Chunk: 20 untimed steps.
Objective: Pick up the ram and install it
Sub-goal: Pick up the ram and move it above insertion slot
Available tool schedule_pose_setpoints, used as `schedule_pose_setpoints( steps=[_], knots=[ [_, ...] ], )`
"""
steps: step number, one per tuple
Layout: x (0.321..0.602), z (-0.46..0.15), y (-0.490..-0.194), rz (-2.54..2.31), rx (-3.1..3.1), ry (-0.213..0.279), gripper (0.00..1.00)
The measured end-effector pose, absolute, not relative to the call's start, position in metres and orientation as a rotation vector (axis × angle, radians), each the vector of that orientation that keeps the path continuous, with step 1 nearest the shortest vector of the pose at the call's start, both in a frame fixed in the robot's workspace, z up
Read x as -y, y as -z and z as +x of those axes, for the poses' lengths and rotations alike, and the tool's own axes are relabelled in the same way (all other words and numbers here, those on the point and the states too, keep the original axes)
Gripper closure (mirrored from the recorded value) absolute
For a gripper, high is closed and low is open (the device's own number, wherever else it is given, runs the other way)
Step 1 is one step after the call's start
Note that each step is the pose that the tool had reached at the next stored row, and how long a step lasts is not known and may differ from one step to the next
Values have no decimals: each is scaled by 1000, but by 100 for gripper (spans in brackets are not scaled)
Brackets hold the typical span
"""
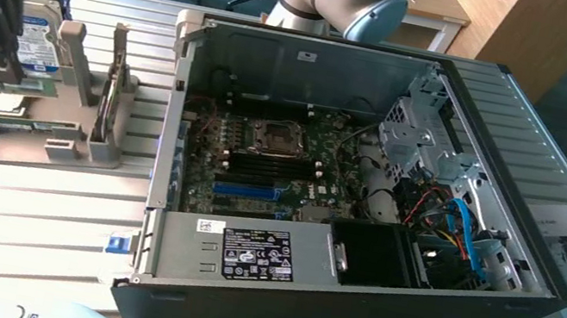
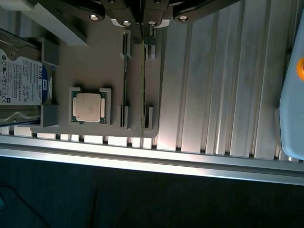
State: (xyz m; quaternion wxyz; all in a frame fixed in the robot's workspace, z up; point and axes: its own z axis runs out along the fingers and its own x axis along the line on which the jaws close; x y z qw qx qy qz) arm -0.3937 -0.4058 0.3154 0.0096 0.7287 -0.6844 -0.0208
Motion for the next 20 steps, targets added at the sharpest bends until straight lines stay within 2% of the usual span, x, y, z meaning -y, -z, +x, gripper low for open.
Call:
schedule_pose_setpoints(
  steps=[20],
  knots=[
    [406, -392, -366, 2274, 2138, 64, 88]
  ],
)
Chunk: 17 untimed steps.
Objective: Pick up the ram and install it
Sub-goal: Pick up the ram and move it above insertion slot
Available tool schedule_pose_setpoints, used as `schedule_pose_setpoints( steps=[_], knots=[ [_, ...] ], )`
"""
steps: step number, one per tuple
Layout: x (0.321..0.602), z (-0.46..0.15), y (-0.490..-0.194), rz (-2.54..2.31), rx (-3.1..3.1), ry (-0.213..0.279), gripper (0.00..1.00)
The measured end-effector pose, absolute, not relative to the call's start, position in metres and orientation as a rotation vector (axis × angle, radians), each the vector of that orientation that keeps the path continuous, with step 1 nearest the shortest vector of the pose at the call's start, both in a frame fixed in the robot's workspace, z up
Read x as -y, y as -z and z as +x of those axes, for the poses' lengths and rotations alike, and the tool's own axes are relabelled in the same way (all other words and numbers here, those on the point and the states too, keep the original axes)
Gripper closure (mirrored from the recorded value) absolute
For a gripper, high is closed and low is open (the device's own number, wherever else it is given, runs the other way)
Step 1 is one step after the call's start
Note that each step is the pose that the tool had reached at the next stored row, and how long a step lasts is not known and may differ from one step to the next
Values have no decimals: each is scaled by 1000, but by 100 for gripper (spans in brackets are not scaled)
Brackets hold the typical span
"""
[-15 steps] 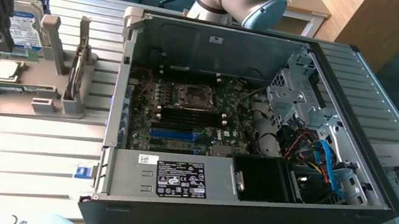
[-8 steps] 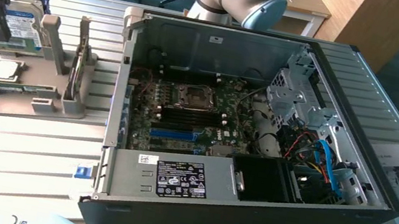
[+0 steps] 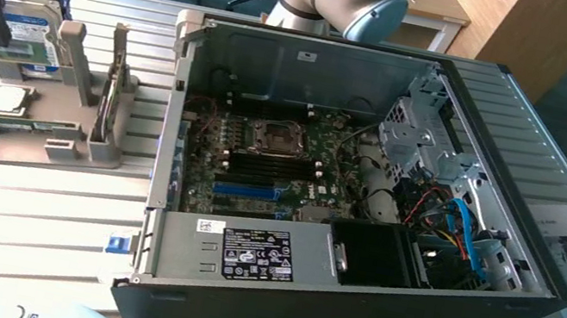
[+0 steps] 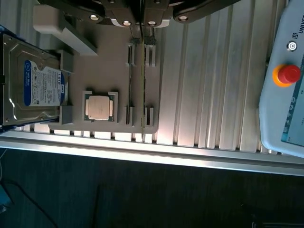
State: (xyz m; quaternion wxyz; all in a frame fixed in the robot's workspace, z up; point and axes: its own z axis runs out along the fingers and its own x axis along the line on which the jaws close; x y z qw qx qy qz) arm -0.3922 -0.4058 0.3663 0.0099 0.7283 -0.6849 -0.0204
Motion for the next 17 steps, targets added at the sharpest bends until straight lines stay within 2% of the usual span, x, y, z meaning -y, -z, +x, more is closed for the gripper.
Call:
schedule_pose_setpoints(
  steps=[17],
  knots=[
    [406, -392, -376, 2252, 2160, 63, 88]
  ],
)
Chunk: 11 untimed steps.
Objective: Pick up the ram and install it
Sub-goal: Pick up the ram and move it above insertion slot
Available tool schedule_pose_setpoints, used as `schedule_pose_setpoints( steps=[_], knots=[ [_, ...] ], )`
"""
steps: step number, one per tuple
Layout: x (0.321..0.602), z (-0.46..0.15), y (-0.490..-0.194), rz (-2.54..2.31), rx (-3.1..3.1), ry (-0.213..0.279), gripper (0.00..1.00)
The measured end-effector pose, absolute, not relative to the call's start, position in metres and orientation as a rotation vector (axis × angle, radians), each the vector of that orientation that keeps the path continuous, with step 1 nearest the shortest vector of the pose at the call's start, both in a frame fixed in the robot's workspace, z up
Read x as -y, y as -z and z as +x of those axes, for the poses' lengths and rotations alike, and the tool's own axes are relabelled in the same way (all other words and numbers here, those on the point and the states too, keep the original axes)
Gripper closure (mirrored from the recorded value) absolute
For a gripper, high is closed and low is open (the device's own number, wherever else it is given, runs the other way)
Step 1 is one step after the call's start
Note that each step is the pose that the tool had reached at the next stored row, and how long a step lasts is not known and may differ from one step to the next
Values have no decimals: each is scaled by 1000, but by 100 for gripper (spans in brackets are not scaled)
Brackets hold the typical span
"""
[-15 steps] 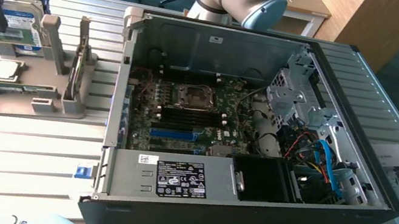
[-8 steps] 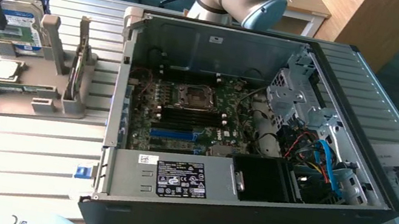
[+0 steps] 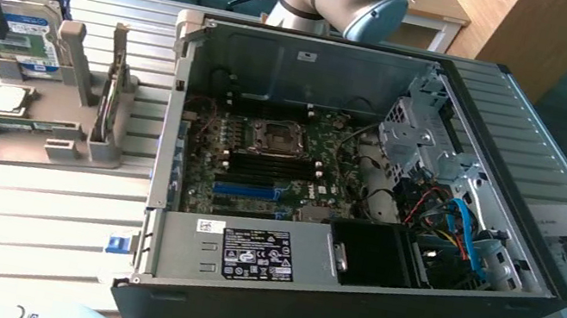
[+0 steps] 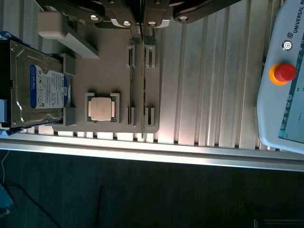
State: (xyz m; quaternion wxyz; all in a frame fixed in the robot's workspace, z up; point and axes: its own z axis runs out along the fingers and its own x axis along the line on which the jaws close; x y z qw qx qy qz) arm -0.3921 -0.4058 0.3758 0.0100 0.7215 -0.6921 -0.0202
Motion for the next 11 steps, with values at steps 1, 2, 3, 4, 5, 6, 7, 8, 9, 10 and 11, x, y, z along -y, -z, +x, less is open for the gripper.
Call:
schedule_pose_setpoints(
  steps=[1, 2, 3, 4, 5, 6, 7, 8, 9, 10, 11],
  knots=[
    [406, -392, -376, 2252, 2160, 63, 88],
    [406, -392, -376, 2252, 2160, 63, 88],
    [406, -392, -377, 2252, 2160, 63, 88],
    [406, -392, -377, 2252, 2160, 63, 88],
    [406, -392, -378, 2252, 2160, 63, 88],
    [406, -392, -378, 2252, 2160, 63, 88],
    [406, -392, -379, 2252, 2161, 63, 88],
    [406, -392, -379, 2252, 2161, 63, 88],
    [406, -392, -379, 2252, 2161, 63, 88],
    [406, -392, -379, 2251, 2162, 63, 88],
    [406, -392, -379, 2251, 2162, 63, 88]
  ],
)
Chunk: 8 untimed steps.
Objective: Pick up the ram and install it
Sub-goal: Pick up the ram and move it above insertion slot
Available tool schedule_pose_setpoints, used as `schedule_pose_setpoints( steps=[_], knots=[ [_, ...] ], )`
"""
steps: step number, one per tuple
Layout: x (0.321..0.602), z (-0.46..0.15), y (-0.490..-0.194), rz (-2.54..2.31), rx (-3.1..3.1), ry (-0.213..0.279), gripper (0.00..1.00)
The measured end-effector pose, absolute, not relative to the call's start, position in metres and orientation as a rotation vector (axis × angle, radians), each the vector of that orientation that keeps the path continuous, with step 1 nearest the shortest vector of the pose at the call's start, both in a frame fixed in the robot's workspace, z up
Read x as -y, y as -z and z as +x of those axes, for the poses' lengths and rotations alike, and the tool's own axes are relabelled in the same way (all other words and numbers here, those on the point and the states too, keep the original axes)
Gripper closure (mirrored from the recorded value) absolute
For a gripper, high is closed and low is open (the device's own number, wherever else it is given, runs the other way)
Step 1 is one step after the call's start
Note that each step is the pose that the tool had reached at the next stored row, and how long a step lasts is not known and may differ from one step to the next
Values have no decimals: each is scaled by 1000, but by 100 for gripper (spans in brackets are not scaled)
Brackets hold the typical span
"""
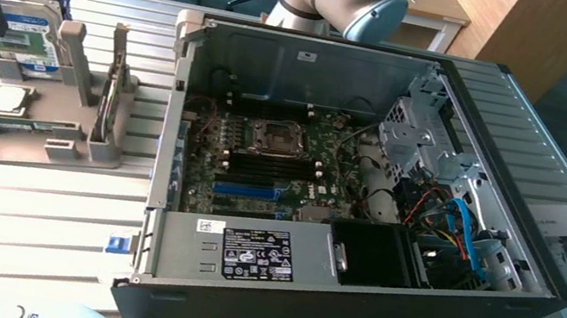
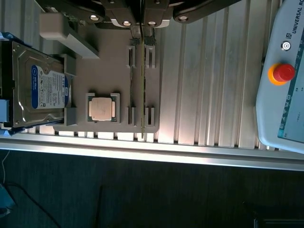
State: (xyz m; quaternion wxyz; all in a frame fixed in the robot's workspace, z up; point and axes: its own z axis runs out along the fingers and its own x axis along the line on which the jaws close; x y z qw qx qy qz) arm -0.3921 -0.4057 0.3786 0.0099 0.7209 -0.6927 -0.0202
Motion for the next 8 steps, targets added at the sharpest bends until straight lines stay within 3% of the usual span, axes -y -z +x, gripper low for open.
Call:
schedule_pose_setpoints(
  steps=[8],
  knots=[
    [406, -392, -379, 2247, 2165, 63, 88]
  ],
)
